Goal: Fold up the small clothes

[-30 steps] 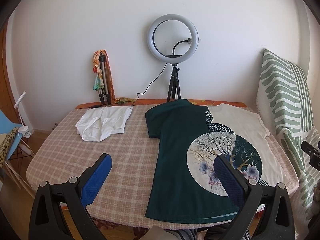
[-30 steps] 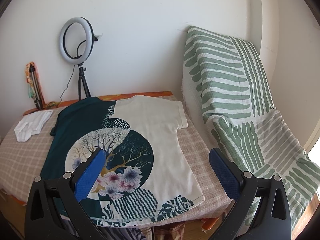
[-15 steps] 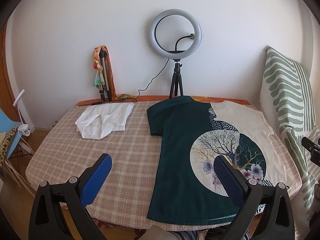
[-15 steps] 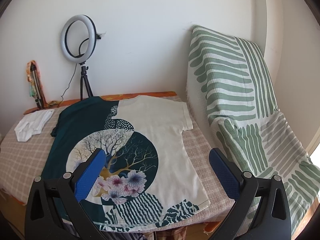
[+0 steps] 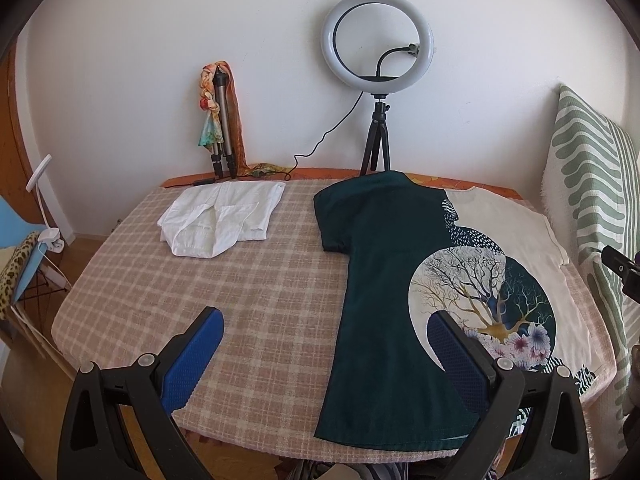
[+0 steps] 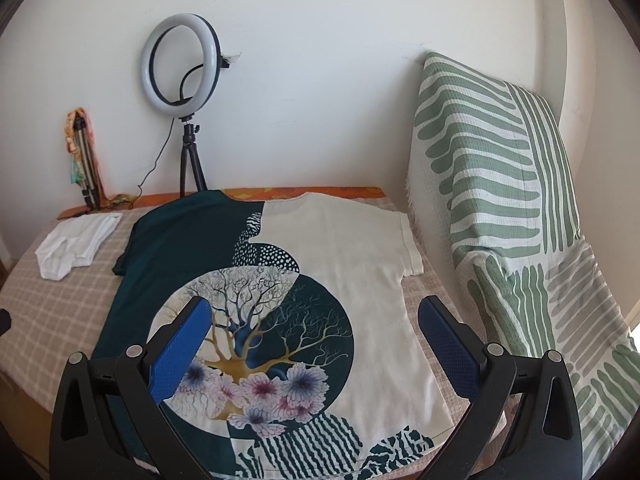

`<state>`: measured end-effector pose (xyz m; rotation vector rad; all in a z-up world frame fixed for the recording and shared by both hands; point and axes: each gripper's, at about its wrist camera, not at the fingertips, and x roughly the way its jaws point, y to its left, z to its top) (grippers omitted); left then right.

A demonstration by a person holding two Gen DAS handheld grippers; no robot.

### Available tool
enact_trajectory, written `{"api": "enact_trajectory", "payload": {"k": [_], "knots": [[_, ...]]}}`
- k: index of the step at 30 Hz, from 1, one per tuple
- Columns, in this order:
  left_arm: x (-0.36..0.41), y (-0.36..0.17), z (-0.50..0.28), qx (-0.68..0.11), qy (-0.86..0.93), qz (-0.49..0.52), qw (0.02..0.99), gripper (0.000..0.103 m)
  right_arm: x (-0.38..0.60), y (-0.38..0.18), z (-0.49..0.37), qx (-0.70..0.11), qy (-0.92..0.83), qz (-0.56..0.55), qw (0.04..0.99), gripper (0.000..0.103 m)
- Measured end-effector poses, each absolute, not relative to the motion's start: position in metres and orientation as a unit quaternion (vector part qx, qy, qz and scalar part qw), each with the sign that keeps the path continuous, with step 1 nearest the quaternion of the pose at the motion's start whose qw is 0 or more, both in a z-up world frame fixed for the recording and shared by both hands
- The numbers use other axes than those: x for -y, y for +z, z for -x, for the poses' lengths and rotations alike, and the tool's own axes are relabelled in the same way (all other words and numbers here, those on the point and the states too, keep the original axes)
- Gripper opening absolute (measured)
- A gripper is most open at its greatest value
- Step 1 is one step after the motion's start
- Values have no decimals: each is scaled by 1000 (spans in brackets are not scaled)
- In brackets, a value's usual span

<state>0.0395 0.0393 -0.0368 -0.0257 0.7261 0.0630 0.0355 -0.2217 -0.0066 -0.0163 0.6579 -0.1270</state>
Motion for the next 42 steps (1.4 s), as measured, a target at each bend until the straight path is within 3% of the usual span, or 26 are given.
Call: {"api": "enact_trajectory", "payload": {"k": [18, 23, 37, 39, 40, 42], "knots": [[-82, -64, -47, -377, 35, 50, 924, 91, 139, -8, -122, -329, 25, 37, 943, 102], [-90, -86, -47, -403, 15, 71, 912, 78, 119, -9, -145, -334, 44, 36, 941, 102], [-93, -149, -52, -474, -40, 129, 870, 59, 83, -23, -193, -341, 92, 42, 934, 100], [-90, -157, -51, -482, -48, 130, 865, 56, 78, -29, -202, -343, 111, 43, 932, 94], [-88, -161, -50, -486, -50, 130, 863, 54, 76, -33, -209, -350, 125, 42, 927, 83], [-86, -168, -49, -492, -56, 135, 858, 50, 70, -42, -224, -370, 141, 40, 917, 75]]}}
